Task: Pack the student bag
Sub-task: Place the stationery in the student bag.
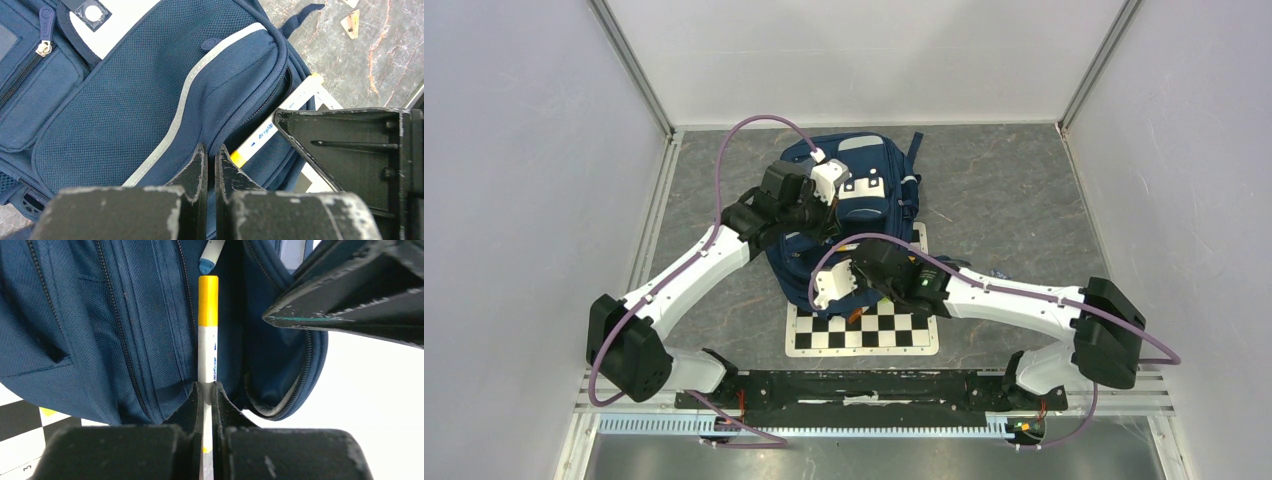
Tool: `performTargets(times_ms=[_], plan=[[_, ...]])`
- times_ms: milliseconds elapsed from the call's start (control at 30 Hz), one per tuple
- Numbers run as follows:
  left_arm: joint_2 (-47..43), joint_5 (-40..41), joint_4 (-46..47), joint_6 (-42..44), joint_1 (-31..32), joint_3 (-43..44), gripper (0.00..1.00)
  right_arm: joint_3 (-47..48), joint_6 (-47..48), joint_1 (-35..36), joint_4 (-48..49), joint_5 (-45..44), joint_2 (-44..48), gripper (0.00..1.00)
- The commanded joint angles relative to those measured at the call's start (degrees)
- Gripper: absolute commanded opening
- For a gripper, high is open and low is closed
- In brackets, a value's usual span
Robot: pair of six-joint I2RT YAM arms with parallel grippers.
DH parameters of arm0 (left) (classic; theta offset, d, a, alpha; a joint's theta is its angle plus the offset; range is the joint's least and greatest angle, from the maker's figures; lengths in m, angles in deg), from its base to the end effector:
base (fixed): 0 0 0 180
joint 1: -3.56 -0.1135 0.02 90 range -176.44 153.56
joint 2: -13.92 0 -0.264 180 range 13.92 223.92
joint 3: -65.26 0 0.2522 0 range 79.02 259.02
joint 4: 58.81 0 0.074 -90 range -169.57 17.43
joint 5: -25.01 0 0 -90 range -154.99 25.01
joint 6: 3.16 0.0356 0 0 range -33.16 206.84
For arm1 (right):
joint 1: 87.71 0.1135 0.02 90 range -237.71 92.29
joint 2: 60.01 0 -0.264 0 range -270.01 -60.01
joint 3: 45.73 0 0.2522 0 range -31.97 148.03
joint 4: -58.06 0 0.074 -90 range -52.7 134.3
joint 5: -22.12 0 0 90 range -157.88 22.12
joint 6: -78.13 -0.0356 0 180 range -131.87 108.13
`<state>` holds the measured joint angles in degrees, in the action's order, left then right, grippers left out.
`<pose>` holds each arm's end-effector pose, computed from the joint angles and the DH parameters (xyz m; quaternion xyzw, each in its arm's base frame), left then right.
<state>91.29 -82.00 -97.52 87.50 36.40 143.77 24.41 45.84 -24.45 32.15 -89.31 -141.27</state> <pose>0.2465 -0.1715 0.3103 0.3183 0.8308 -0.2486 0.3830 0.1524 0.2736 0.2613 -0.7245 0.5054 -0.1450 0.4457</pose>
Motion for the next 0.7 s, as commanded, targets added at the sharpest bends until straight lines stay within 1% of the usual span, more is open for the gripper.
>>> performTargets(times_ms=[0,100,200,233,267,333,400,500,667], plan=[[-1.1,-4.27,6.66,-3.3,0.29,1.1,0.02,2.47,4.23,-0.31,2.63,-4.94,-2.48,0.0],[-1.5,-3.53,6.58,-3.04,0.31,1.01,0.02,1.96,4.58,-0.88,6.12,-8.4,-4.28,0.0],[-1.58,-3.59,6.8,-3.12,0.32,0.95,0.02,1.33,4.6,-1.45,8.85,-7.06,-4.53,0.0],[-1.47,-3.87,6.76,-3.13,0.31,0.99,0.02,1.07,4.47,-1.55,9.88,-6.47,-4.51,0.02],[-1.48,-3.9,6.76,-3.13,0.3,0.99,0.02,0.84,4.28,-1.65,10.73,-6.14,-4.45,0.08],[-1.34,-3.95,6.68,-3.13,0.36,1.1,0.02,0.57,3.81,-1.78,11.7,-5.96,-4.43,0.23],[-1.4,-3.91,6.59,-3.06,0.34,1.08,0.02,0.45,3.09,-1.99,11.73,-5.96,-4.44,0.33],[-1.5,-3.76,6.49,-3.04,0.34,1.08,0.02,-0.16,2.26,-2.22,11.63,-5.77,-3.84,0.43],[-1.42,-3.39,6.58,-3.06,0.3,0.99,0.02,-2.13,0.22,-2.35,11.7,-3.66,-0.8,0.5]])
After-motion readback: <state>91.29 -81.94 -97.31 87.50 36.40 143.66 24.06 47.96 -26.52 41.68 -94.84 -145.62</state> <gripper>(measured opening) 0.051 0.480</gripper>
